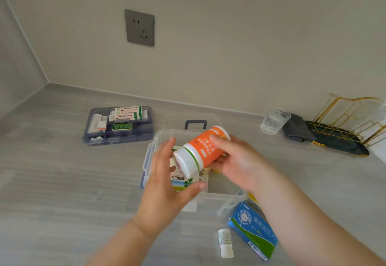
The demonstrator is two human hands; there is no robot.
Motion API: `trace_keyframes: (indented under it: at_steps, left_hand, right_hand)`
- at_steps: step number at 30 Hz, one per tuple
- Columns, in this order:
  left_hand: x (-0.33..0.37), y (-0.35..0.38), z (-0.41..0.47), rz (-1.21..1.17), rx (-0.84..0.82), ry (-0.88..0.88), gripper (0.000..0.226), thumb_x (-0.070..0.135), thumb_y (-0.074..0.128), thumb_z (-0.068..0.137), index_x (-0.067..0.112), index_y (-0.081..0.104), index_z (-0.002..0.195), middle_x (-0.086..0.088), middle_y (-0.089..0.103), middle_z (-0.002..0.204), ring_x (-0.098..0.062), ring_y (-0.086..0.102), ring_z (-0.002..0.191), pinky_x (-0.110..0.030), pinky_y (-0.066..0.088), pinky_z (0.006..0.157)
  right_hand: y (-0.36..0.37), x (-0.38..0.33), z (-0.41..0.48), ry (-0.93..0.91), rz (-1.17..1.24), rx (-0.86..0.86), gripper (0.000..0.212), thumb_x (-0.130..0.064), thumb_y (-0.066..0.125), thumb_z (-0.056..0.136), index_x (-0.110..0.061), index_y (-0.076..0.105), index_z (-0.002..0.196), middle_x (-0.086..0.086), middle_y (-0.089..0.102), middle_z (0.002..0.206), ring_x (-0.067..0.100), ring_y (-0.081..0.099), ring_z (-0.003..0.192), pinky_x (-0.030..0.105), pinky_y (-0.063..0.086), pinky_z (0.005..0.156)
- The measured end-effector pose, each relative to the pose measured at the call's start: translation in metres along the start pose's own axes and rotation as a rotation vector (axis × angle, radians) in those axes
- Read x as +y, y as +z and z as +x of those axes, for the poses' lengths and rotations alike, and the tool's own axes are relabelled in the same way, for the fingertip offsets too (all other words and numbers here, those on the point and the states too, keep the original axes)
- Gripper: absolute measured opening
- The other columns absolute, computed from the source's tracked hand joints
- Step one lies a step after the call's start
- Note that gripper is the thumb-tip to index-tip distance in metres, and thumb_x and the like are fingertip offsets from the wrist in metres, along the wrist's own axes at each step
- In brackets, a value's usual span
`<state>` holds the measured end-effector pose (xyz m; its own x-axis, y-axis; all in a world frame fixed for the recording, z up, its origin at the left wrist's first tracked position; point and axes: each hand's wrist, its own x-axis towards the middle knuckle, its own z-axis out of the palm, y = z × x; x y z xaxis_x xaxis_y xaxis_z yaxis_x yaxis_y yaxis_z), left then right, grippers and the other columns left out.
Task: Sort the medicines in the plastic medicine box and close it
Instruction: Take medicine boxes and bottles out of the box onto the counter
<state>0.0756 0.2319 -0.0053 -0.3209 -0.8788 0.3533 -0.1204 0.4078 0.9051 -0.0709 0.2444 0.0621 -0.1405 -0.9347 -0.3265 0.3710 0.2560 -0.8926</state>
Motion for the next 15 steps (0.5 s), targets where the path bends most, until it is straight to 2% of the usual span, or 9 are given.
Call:
trace_keyframes:
  at_steps: [1, 2, 4, 5, 8, 10, 12, 13, 15]
  left_hand:
    - [0.002, -0.002, 0.0, -0.047, 0.043, -0.013, 0.08, 0.032, 0.083, 0.057, 0.046, 0.029, 0.114, 0.025, 0.036, 0.119, 0.0, 0.048, 0.108, -0.017, 0.042, 0.089]
    - [0.004, -0.005, 0.0, -0.077, 0.075, -0.014, 0.075, 0.028, 0.084, 0.057, 0.045, 0.034, 0.111, 0.025, 0.04, 0.115, 0.003, 0.051, 0.104, -0.016, 0.045, 0.086]
    - [0.007, -0.014, -0.003, -0.066, 0.128, -0.008, 0.061, 0.028, 0.082, 0.058, 0.042, 0.042, 0.101, 0.022, 0.049, 0.105, 0.014, 0.053, 0.094, -0.006, 0.047, 0.076]
    - [0.007, -0.02, -0.005, -0.034, 0.161, -0.017, 0.056, 0.023, 0.08, 0.058, 0.041, 0.043, 0.097, 0.02, 0.051, 0.101, 0.018, 0.053, 0.09, -0.002, 0.046, 0.07]
    - [0.002, -0.044, -0.013, 0.079, 0.305, -0.069, 0.058, 0.004, 0.081, 0.06, 0.04, 0.043, 0.087, 0.021, 0.054, 0.091, 0.023, 0.054, 0.079, 0.003, 0.042, 0.06]
    - [0.0, -0.066, -0.019, 0.161, 0.374, -0.116, 0.058, 0.006, 0.081, 0.059, 0.041, 0.042, 0.083, 0.025, 0.053, 0.087, 0.019, 0.055, 0.075, 0.0, 0.044, 0.057]
    - [-0.002, -0.087, -0.024, 0.259, 0.383, -0.18, 0.056, 0.01, 0.083, 0.058, 0.039, 0.043, 0.085, 0.025, 0.052, 0.084, 0.002, 0.058, 0.074, -0.008, 0.042, 0.056]
    - [-0.004, -0.096, -0.026, 0.309, 0.367, -0.213, 0.056, 0.012, 0.083, 0.058, 0.037, 0.044, 0.089, 0.021, 0.053, 0.082, -0.007, 0.057, 0.074, -0.013, 0.041, 0.057]
    - [-0.008, -0.113, -0.029, 0.437, 0.318, -0.247, 0.053, 0.014, 0.083, 0.058, 0.027, 0.051, 0.098, 0.009, 0.055, 0.085, -0.017, 0.053, 0.078, -0.024, 0.04, 0.063]
  right_hand:
    - [0.006, 0.008, 0.0, 0.017, 0.034, -0.029, 0.006, -0.013, 0.053, 0.085, -0.012, 0.056, 0.089, 0.007, 0.065, 0.08, 0.011, 0.067, 0.063, 0.024, 0.058, 0.057]
    - [0.012, 0.015, 0.001, 0.034, 0.071, -0.05, 0.007, -0.014, 0.052, 0.085, -0.011, 0.056, 0.09, 0.007, 0.065, 0.078, 0.009, 0.067, 0.06, 0.022, 0.057, 0.052]
    - [0.023, 0.028, 0.005, 0.057, 0.116, -0.065, 0.01, -0.019, 0.05, 0.087, -0.012, 0.055, 0.091, 0.004, 0.067, 0.073, 0.009, 0.067, 0.058, 0.02, 0.054, 0.05]
    - [0.028, 0.034, 0.008, 0.051, 0.062, -0.071, 0.012, -0.024, 0.048, 0.089, -0.014, 0.054, 0.093, 0.003, 0.066, 0.076, 0.01, 0.067, 0.063, 0.022, 0.055, 0.054]
    - [0.035, 0.061, 0.009, -0.119, -0.433, -0.05, 0.016, -0.035, 0.041, 0.091, -0.028, 0.051, 0.101, -0.002, 0.061, 0.103, 0.014, 0.06, 0.098, 0.023, 0.046, 0.084]
    - [0.039, 0.085, 0.0, -0.381, -0.829, -0.028, 0.023, -0.033, 0.045, 0.089, -0.026, 0.055, 0.109, -0.003, 0.061, 0.114, 0.014, 0.056, 0.109, 0.021, 0.042, 0.086]
    - [0.042, 0.104, -0.007, -0.735, -1.267, 0.012, 0.028, -0.037, 0.049, 0.08, -0.022, 0.065, 0.099, -0.006, 0.071, 0.099, 0.013, 0.066, 0.088, 0.02, 0.047, 0.077]
    - [0.043, 0.112, -0.008, -0.843, -1.424, 0.023, 0.029, -0.039, 0.05, 0.075, -0.024, 0.068, 0.092, -0.01, 0.073, 0.088, 0.011, 0.068, 0.075, 0.019, 0.047, 0.071]
    - [0.046, 0.117, -0.007, -0.911, -1.505, 0.036, 0.022, -0.032, 0.059, 0.067, -0.026, 0.07, 0.085, -0.013, 0.074, 0.077, 0.011, 0.068, 0.065, 0.02, 0.042, 0.064]
